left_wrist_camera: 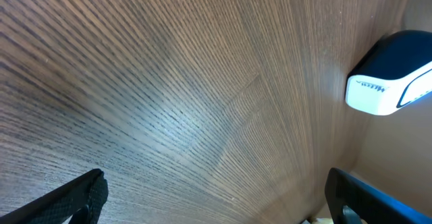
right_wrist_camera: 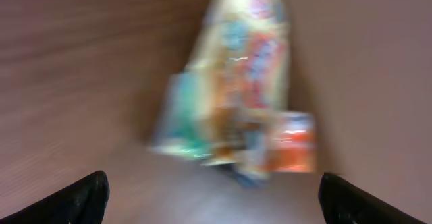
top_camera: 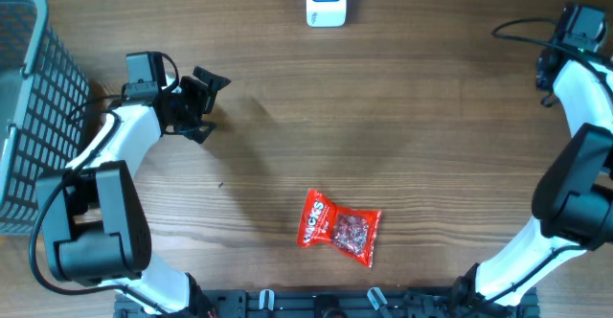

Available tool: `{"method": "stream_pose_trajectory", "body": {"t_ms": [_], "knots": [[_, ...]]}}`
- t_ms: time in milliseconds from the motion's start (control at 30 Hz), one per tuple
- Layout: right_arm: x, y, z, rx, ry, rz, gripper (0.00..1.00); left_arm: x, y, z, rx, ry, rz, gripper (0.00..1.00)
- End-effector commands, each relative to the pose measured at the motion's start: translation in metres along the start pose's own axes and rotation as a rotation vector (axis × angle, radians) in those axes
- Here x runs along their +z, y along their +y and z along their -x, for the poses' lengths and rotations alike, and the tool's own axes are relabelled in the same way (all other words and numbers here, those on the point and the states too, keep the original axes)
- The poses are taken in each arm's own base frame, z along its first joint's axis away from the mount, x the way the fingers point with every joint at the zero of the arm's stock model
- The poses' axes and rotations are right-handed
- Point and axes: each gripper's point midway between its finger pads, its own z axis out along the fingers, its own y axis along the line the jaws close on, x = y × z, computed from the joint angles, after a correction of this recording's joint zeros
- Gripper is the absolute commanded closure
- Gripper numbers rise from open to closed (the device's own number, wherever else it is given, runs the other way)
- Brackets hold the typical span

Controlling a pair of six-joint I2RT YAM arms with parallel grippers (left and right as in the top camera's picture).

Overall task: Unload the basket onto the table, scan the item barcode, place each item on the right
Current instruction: 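Carry the wet-wipes pack with the right gripper to the right edge, then reach the right gripper to the red HACKS candy bag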

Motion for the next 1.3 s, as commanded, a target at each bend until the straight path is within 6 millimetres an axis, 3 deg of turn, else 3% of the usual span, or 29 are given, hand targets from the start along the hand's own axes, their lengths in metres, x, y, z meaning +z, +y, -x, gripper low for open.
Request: {"method": "stream_pose_trajectory", "body": {"t_ms": [0,33,67,167,200,300,367,467,533,600,700,767,867,1133,1167,1200,1267], "knots": [[-0.059,0.091,0.011,0.266,0.013,0.648,0.0,-0.005,-0.004,0.001,0.027,-0.015,-0.009,0.0],[-0.09,0.12,0.008,0.288,0.063,0.889,0.0,-0.005,-0.004,0.001,0.027,-0.015,-0.009,0.0],[-0.113,0.136,0.003,0.3,0.111,1.047,0.0,-0.005,-0.004,0.001,0.027,-0.015,-0.009,0.0],[-0.179,0.166,-0.024,0.246,0.272,1.4,0.0,-0.005,-0.004,0.001,0.027,-0.015,-0.009,0.0],[-0.203,0.176,-0.041,0.143,0.298,1.493,0.0,-0.005,-0.004,0.001,0.027,-0.015,-0.009,0.0],[-0.248,0.199,-0.096,-0.161,0.367,1.571,0.0,-0.005,-0.004,0.001,0.027,-0.015,-0.009,0.0],[-0.285,0.224,-0.146,-0.392,0.448,1.602,0.0,-0.004,-0.004,0.001,0.027,-0.015,-0.009,0.0],[-0.314,0.253,-0.198,-0.599,0.53,1.56,0.0,-0.005,-0.004,0.001,0.027,-0.015,-0.009,0.0],[-0.327,0.27,-0.234,-0.736,0.561,1.477,0.0,-0.005,-0.004,0.001,0.027,-0.015,-0.009,0.0],[-0.325,0.281,-0.262,-0.83,0.566,1.301,0.0,-0.005,-0.004,0.001,0.027,-0.015,-0.009,0.0],[-0.32,0.288,-0.294,-0.98,0.48,1.016,0.0,-0.005,-0.004,0.001,0.027,-0.015,-0.009,0.0],[-0.327,0.299,-0.306,-1.076,0.378,0.966,0.0,-0.005,-0.004,0.001,0.027,-0.015,-0.009,0.0],[-0.344,0.322,-0.313,-1.149,0.239,1.002,0.0,-0.005,-0.004,0.001,0.027,-0.015,-0.009,0.0],[-0.351,0.325,-0.316,-1.3,0.168,1.098,0.01,-0.005,-0.004,0.001,0.027,-0.015,-0.009,0.0],[-0.351,0.325,-0.316,-1.305,0.165,1.1,0.04,-0.005,-0.004,0.001,0.027,-0.015,-0.009,0.0],[-0.351,0.325,-0.316,-1.306,0.168,1.102,0.15,-0.005,-0.004,0.001,0.027,-0.015,-0.009,0.0],[-0.354,0.322,-0.321,-1.329,0.183,1.127,0.19,-0.005,-0.004,0.001,0.027,-0.015,-0.009,0.0]]}}
